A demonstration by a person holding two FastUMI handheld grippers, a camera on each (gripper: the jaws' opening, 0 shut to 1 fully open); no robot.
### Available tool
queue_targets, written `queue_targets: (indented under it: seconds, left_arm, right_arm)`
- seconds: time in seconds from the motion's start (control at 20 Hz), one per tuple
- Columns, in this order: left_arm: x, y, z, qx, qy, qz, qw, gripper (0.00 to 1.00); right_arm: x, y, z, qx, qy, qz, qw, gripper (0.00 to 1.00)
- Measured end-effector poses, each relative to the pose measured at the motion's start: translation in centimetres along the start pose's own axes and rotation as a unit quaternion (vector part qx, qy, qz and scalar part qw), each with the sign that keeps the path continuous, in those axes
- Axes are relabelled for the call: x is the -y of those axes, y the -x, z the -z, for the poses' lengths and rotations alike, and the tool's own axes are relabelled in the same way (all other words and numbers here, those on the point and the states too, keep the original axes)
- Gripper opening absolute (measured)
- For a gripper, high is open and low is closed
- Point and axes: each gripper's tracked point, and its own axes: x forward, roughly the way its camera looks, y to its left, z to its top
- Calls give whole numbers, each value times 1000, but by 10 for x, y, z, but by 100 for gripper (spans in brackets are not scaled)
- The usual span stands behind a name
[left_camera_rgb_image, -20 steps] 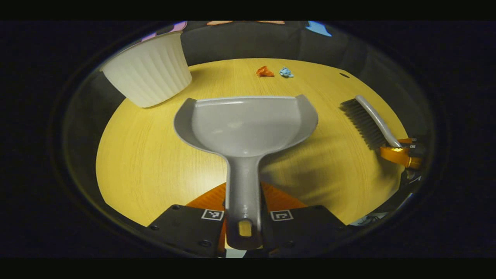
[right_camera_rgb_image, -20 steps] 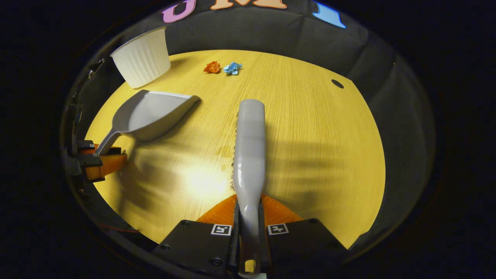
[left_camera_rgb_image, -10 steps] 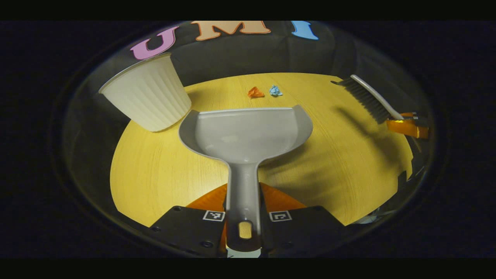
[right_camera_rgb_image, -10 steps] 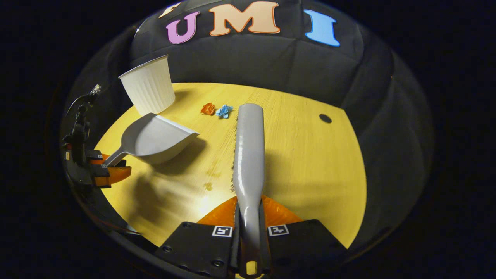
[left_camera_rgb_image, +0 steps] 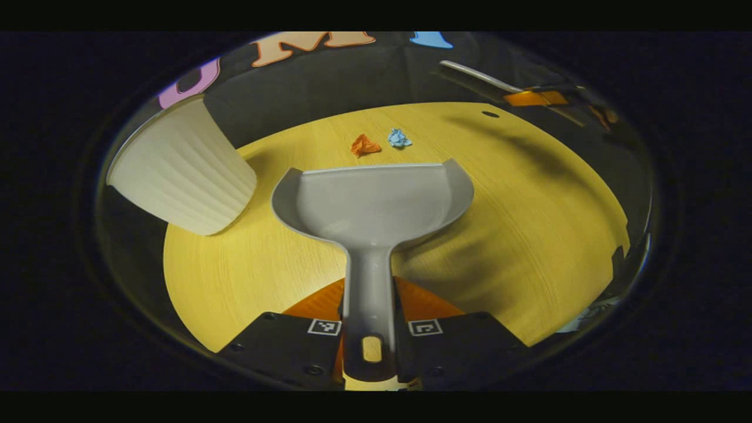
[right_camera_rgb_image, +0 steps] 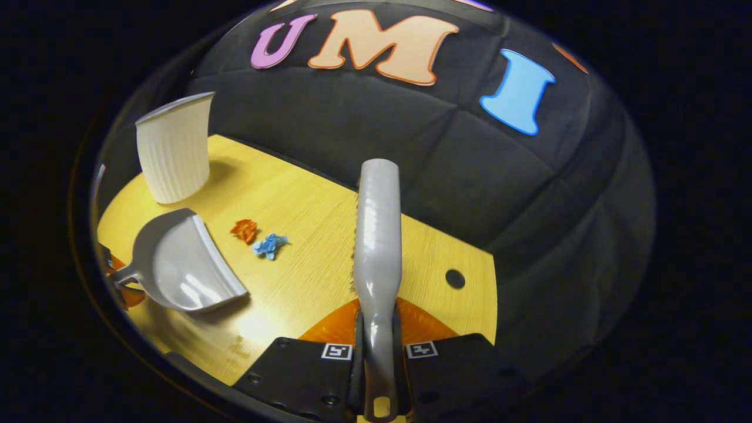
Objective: Pick up the small broom and dustpan from the desktop, sweep the trash into the dustpan with the broom, and then empty the trash into the garbage bin.
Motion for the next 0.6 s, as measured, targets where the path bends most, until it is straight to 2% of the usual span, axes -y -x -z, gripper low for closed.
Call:
queue_targets:
  seconds: [0.15, 0.35, 0.45, 0.5, 0.55, 0.6]
  left_arm:
    - [0, -9, -4, 0, -6, 14, 1000, 29]
    - [1, -24, -4, -8, -8, 25, 1000, 27]
    - [1, -28, 0, -17, -7, 28, 999, 27]
    - [1, -29, -2, -13, -8, 29, 999, 25]
    - [0, -30, -4, -12, -12, 30, 999, 29]
    - [0, -31, -4, -15, -16, 30, 999, 28]
  right_arm:
    - [-30, -51, -14, -15, 85, -34, 996, 17]
    - [-68, -105, -20, -46, 186, -89, 977, 17]
    - [-86, -113, -20, -64, 225, -130, 964, 18]
    - [-96, -115, -15, -79, 248, -150, 954, 16]
    - [-104, -112, -9, -92, 274, -170, 942, 18]
    - [-112, -107, -7, -97, 296, -187, 932, 15]
